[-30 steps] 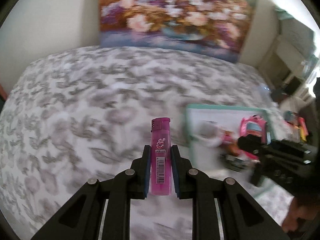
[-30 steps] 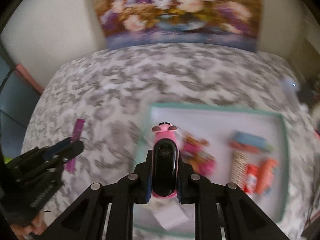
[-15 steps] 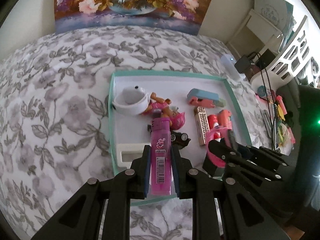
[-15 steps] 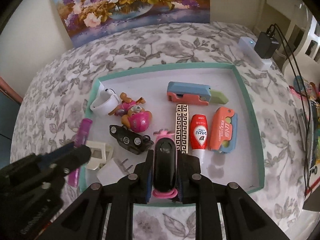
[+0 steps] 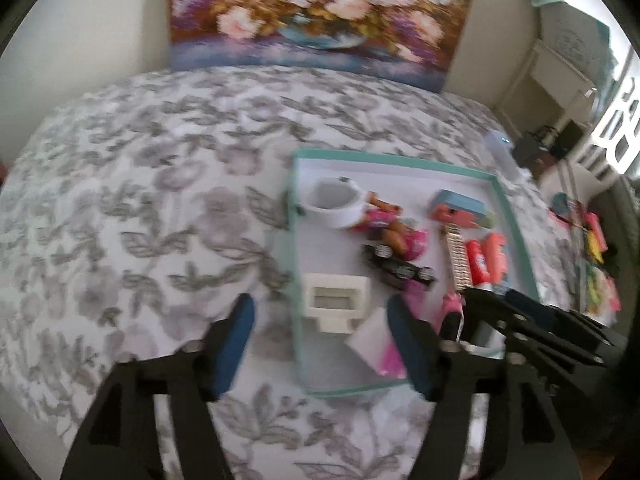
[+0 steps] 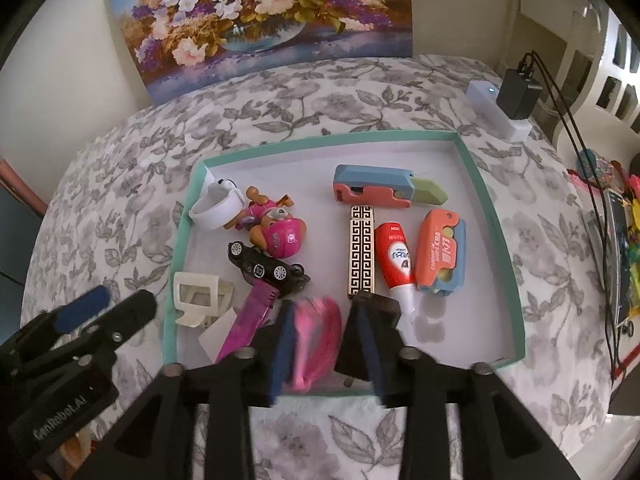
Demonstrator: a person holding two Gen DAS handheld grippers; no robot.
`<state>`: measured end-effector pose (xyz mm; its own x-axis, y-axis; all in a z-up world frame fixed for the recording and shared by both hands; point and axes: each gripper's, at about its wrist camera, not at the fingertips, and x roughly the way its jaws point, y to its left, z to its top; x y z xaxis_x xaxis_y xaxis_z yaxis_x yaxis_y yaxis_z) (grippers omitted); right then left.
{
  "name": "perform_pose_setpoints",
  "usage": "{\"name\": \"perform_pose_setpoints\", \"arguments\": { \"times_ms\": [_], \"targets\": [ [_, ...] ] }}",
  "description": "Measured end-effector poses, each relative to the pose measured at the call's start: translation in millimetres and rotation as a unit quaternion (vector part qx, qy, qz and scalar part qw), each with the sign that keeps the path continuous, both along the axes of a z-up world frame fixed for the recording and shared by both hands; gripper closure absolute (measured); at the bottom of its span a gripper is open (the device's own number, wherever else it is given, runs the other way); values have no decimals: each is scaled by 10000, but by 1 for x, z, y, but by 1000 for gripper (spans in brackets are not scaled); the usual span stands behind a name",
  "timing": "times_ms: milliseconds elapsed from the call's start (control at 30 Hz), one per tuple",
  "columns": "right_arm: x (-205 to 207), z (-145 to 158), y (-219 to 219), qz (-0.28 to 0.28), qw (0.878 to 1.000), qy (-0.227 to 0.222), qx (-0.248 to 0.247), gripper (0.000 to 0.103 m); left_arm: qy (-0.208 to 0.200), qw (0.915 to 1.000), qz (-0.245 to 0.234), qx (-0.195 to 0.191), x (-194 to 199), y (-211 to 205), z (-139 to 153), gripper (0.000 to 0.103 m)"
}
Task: Organize rigid objects
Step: 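Open both grippers to drop the lighter and band into the tray, then withdraw both grippers from the tray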
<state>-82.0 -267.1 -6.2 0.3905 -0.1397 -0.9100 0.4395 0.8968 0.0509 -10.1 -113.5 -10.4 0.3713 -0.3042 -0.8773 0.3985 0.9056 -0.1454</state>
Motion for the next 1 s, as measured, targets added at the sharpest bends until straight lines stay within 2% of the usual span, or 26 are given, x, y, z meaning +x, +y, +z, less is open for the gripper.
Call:
{"name": "perform_pose_setpoints", "arguments": {
  "times_ms": [33, 100, 267, 667, 800, 1000],
  "targets": [
    [-1, 0, 1, -9, 10000, -19, -6, 49, -68, 9999, 87, 65, 0, 4, 1, 28],
    [-3, 1, 2, -16, 10000, -48, -16, 48, -158, 9995, 213, 179, 0, 10, 2, 18],
    [-7, 2, 6, -9, 9999, -148, -30, 38, -393, 9974, 352, 492, -3, 20, 3, 8],
    [-9, -2, 12, 59, 9997, -206, -85, 17, -457, 9945, 571, 746, -4, 38, 2, 8],
    [-9, 0, 11, 41, 9996, -259, -92, 5, -414, 9941, 615, 791, -2, 41, 1, 8],
    [-9, 1, 12, 55, 9994, -311, -149, 0, -280, 9942, 627, 830, 1, 43, -3, 8]
  ]
}}
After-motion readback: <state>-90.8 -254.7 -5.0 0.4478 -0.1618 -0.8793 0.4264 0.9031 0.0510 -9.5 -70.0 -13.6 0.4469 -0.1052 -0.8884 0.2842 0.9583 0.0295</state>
